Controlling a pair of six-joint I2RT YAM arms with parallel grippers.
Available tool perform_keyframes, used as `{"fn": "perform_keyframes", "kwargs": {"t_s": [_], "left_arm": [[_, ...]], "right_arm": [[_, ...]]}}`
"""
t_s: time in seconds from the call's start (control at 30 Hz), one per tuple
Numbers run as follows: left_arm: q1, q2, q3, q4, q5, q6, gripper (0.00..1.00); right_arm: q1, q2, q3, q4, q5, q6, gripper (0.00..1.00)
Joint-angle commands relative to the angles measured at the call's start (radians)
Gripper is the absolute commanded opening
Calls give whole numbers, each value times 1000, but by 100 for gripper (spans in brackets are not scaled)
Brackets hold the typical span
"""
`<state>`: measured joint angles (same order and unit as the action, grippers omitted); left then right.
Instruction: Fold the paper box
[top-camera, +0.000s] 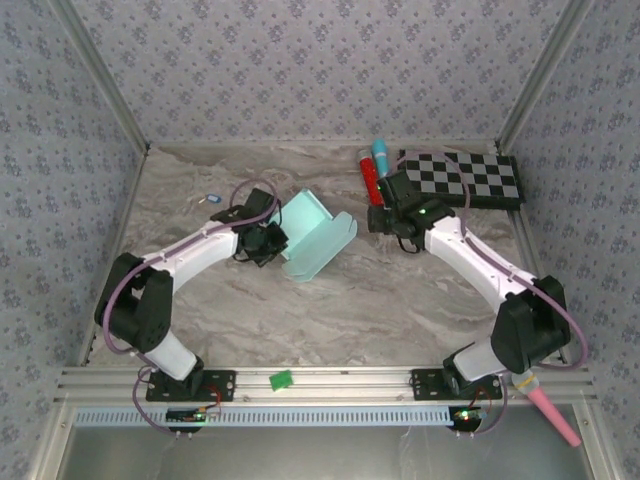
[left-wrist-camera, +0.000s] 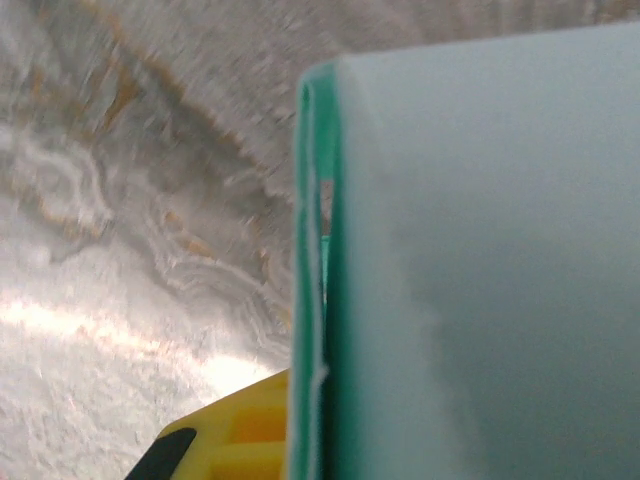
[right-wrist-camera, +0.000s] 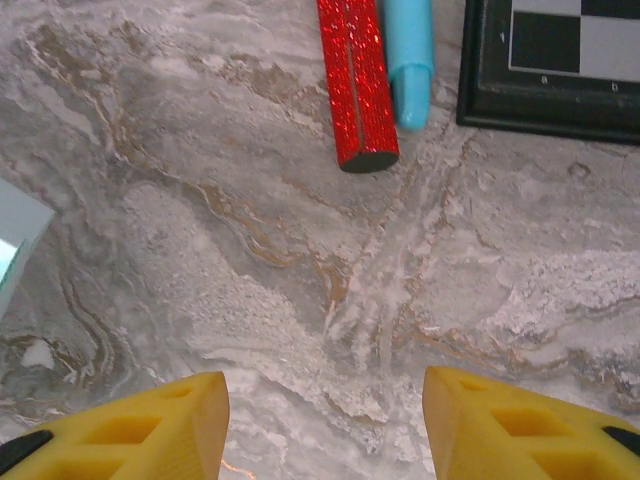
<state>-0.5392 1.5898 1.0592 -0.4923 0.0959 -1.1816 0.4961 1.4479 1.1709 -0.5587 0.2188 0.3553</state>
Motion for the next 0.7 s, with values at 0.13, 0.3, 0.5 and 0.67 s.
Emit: {"fn": "perform_keyframes", "kwargs": {"t_s": [0.13, 0.3, 0.5, 0.67], "left_arm": [[-39, -52, -92, 68, 64, -318, 0], [-81, -61, -158, 105, 78, -472, 0], [-117, -20, -171, 169, 113, -560, 0], [-145, 36, -176, 245, 142, -630, 0]], "right_arm": [[-15, -49, -56, -10, -11, 28, 55], [-21, -61, -82, 6, -15, 40, 55], [-33, -64, -108, 29, -34, 51, 55], [-36, -62, -114, 31, -39, 52, 55]]}}
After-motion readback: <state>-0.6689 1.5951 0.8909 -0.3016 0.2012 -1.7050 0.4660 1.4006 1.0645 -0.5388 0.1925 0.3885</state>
